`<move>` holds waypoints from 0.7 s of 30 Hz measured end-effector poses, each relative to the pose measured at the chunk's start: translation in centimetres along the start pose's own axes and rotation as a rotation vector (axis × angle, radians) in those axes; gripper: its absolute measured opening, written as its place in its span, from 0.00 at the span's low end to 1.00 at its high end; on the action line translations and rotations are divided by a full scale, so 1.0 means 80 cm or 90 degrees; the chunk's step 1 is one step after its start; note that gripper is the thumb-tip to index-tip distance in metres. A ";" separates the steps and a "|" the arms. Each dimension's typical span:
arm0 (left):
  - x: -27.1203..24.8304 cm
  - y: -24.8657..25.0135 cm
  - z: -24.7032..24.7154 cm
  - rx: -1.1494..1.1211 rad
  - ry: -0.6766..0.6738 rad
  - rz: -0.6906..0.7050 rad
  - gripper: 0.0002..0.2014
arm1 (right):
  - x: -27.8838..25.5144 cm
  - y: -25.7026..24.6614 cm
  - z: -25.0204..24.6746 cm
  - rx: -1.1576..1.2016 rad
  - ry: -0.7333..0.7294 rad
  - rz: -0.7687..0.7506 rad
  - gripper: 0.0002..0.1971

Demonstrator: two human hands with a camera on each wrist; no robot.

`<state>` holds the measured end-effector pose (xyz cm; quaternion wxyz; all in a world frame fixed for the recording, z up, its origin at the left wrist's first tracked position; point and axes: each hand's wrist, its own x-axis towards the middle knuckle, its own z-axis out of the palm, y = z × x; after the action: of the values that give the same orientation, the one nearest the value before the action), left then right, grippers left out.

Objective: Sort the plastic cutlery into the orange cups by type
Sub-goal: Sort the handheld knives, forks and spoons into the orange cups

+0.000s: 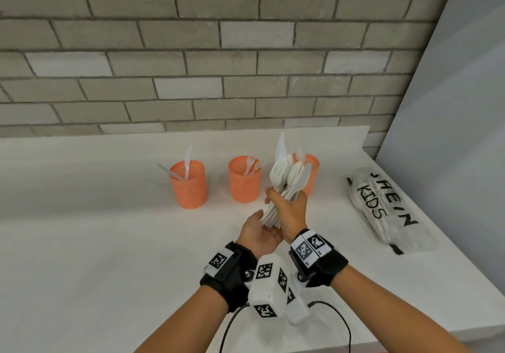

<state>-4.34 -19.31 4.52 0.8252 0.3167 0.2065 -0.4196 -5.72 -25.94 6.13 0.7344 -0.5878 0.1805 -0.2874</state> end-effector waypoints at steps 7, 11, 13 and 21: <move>0.014 0.001 0.003 0.036 0.059 0.077 0.13 | 0.005 -0.002 -0.001 0.001 -0.010 -0.001 0.08; 0.026 -0.003 -0.007 0.099 0.088 0.074 0.14 | 0.012 -0.010 -0.005 0.003 -0.031 -0.020 0.11; 0.027 -0.008 -0.009 0.125 0.078 0.046 0.15 | 0.017 -0.012 -0.007 0.011 -0.038 -0.029 0.14; 0.020 -0.009 0.011 -0.010 -0.005 0.059 0.16 | 0.015 0.004 -0.016 0.048 -0.030 0.017 0.14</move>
<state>-3.99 -21.15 3.88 0.8471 0.3180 0.1911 -0.3806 -5.51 -27.61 5.63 0.7636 -0.5640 0.1604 -0.2704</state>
